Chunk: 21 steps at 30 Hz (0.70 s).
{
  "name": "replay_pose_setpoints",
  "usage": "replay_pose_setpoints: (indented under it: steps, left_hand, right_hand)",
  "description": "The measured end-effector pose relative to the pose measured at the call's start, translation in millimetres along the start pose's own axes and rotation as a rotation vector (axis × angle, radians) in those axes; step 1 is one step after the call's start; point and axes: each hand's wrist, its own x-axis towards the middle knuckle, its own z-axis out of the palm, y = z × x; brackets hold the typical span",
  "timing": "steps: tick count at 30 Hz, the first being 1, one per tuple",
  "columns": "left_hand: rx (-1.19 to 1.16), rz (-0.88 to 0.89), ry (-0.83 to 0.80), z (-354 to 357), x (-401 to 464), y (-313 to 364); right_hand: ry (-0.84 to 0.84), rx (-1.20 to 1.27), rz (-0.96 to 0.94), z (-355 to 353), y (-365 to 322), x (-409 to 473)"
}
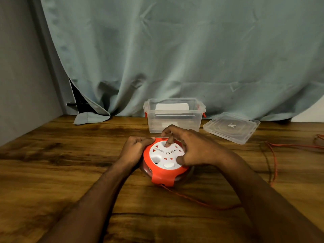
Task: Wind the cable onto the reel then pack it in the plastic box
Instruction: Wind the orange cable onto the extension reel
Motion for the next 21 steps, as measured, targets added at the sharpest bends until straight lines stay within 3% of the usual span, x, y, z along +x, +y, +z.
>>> replay_pose_setpoints:
  steps: [5, 12, 21]
  left_hand:
    - [-0.026, 0.016, 0.027, 0, 2, -2]
    - [-0.023, 0.016, 0.023, -1, 4, -4]
    - [-0.021, 0.040, -0.011, 1, -2, 2]
  right_hand:
    - [0.013, -0.041, 0.019, -3, -3, -5]
    - [0.166, -0.215, 0.060, 9, -12, -1]
    - [0.266, -0.175, 0.078, 29, -19, 11]
